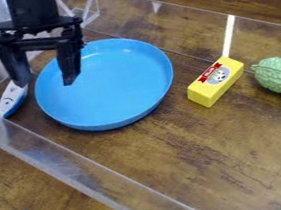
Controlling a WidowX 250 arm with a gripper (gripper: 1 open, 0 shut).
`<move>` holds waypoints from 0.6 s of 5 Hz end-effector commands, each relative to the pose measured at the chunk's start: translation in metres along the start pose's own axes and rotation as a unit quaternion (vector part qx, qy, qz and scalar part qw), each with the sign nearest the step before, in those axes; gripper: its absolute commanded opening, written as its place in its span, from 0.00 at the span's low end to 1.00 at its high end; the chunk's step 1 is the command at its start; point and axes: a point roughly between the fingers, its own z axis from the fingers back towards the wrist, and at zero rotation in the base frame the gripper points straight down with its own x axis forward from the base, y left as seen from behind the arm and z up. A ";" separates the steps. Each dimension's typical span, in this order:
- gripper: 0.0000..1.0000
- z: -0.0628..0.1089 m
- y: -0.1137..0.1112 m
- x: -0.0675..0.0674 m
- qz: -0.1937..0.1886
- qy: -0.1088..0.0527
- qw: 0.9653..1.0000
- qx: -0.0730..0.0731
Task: Remove the white object from inside the blue tray and put it on the table
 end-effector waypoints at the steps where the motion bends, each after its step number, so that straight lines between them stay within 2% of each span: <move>1: 1.00 0.017 0.006 0.001 0.013 -0.032 0.999 -0.011; 2: 1.00 0.016 0.008 0.001 0.013 -0.031 0.999 -0.016; 3: 1.00 0.010 0.017 0.006 0.019 -0.032 0.999 -0.012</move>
